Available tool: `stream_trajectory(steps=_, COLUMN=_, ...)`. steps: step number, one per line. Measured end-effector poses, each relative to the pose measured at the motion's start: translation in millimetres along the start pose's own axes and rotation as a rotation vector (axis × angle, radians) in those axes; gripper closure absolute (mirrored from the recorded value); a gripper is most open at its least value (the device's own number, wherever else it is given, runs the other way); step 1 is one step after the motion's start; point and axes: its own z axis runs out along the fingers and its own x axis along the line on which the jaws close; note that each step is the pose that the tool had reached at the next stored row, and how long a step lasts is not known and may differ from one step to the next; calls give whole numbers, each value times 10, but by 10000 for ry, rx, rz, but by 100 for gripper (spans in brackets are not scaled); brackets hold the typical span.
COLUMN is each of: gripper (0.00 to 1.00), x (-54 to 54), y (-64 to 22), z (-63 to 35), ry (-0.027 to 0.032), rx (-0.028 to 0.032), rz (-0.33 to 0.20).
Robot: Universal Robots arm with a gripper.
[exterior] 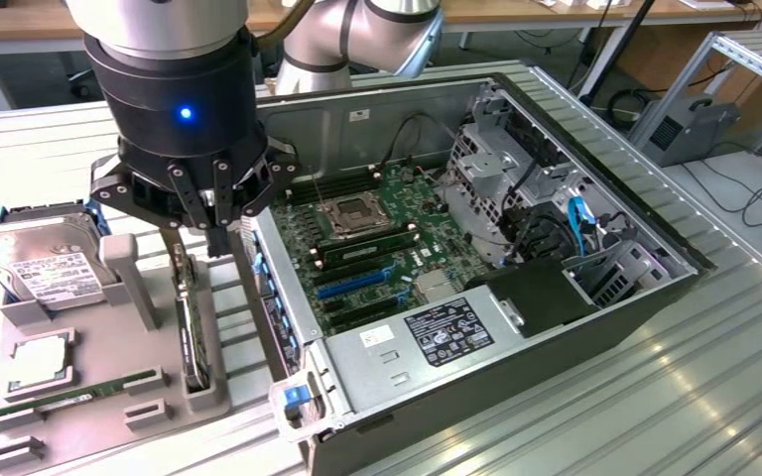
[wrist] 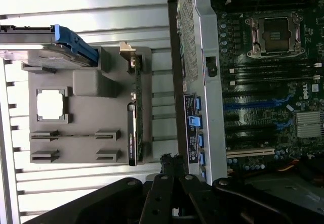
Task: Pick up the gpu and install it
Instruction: 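Reach for the gpu, then pick up the gpu and move the gpu toward the slot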
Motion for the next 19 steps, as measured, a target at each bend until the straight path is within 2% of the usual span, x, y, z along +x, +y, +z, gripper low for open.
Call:
stream_trajectory(steps=13, gripper=89, x=0, y=-1, z=0, ry=0, rx=0, rz=-1)
stream_trajectory(steps=18, gripper=58, x=0, y=-1, z=0, ry=-1, rx=0, rz=-1)
stream_trajectory(steps=19, gripper=58, x=0, y=-1, z=0, ry=0, rx=0, rz=-1)
